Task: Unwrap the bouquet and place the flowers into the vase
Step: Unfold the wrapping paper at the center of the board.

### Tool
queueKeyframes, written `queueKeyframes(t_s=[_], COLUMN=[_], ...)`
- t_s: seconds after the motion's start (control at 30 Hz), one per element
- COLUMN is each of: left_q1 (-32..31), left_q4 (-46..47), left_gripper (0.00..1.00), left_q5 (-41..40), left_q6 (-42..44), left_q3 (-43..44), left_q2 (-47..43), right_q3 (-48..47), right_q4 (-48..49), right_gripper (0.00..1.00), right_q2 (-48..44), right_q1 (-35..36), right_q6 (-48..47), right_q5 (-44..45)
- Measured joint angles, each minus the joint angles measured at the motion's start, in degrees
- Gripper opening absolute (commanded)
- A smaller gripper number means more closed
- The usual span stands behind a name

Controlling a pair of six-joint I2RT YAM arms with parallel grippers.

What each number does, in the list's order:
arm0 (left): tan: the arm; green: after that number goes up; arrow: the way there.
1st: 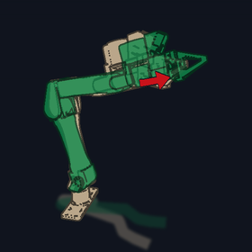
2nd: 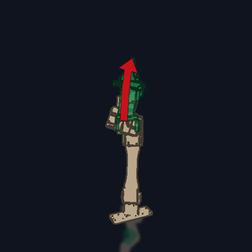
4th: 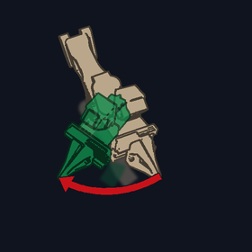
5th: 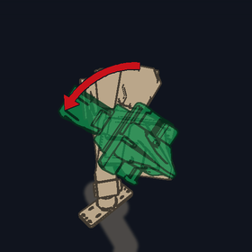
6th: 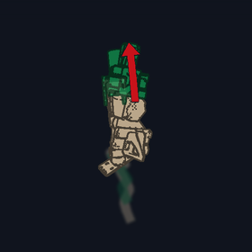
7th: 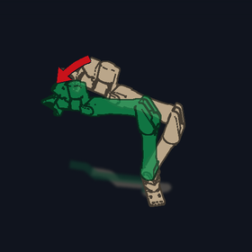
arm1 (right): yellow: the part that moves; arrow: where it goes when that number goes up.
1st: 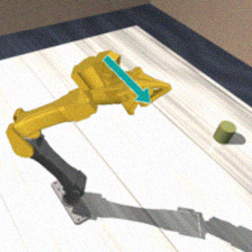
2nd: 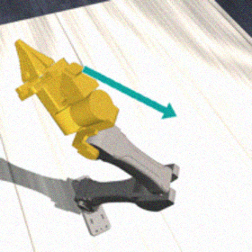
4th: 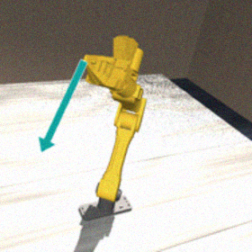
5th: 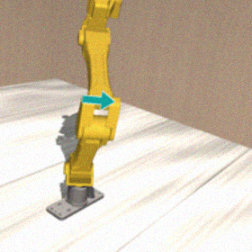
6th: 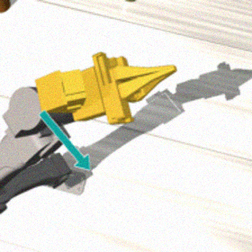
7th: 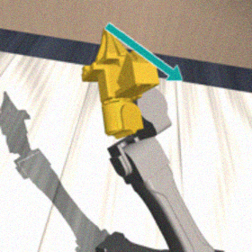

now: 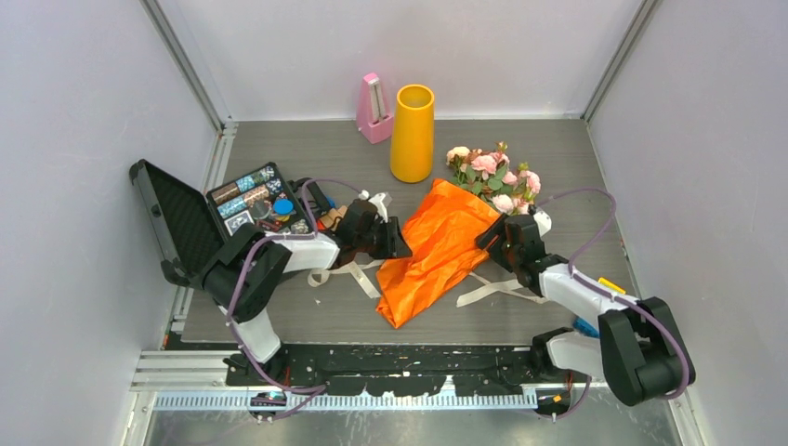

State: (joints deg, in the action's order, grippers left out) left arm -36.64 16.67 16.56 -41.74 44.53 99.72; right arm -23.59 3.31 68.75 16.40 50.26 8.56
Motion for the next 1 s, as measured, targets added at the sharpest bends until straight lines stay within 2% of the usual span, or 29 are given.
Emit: queueKeyframes(t_s=[0.13,0.23,0.37,0.53,0.7,0.83,1.0], left_q1=[0.15,0.42,0.68,0.68,0.68,0.72,0.74], left_q4=[-9.42,-16.06,-21.94,-24.35,-24.02,-23.52,-20.96], left_gripper=[0.67,0.76,0.8,0.79,0.74,0.68,0.58], left_q5=[-2.47,-4.79,-7.04,-7.98,-7.52,-7.3,-6.58], left_q6=[5.2,8.48,10.23,7.06,-1.42,-6.64,-10.47], left_q3=[2.75,4.59,4.02,-1.31,-12.24,-18.03,-20.26], left_q2=[-5.01,-11.21,-21.31,-30.93,-38.71,-42.25,-42.66], right_q3=[-1.33,-2.86,-5.16,-8.02,-10.25,-10.69,-10.69], right_q4=[-5.03,-10.05,-17.0,-25.79,-32.24,-35.04,-36.17], right_gripper=[0.83,0.88,0.92,0.92,0.91,0.89,0.88], right_q2=[-5.07,-11.17,-18.93,-26.58,-30.34,-31.39,-31.39], right_q1=[-0.42,-0.74,-0.85,-0.9,-0.9,-0.9,-0.9], right_q6=[-2.16,-4.17,-6.91,-9.4,-10.38,-10.47,-9.81], right_q5=[0.17,0.5,1.2,0.98,-1.29,-5.05,-9.88])
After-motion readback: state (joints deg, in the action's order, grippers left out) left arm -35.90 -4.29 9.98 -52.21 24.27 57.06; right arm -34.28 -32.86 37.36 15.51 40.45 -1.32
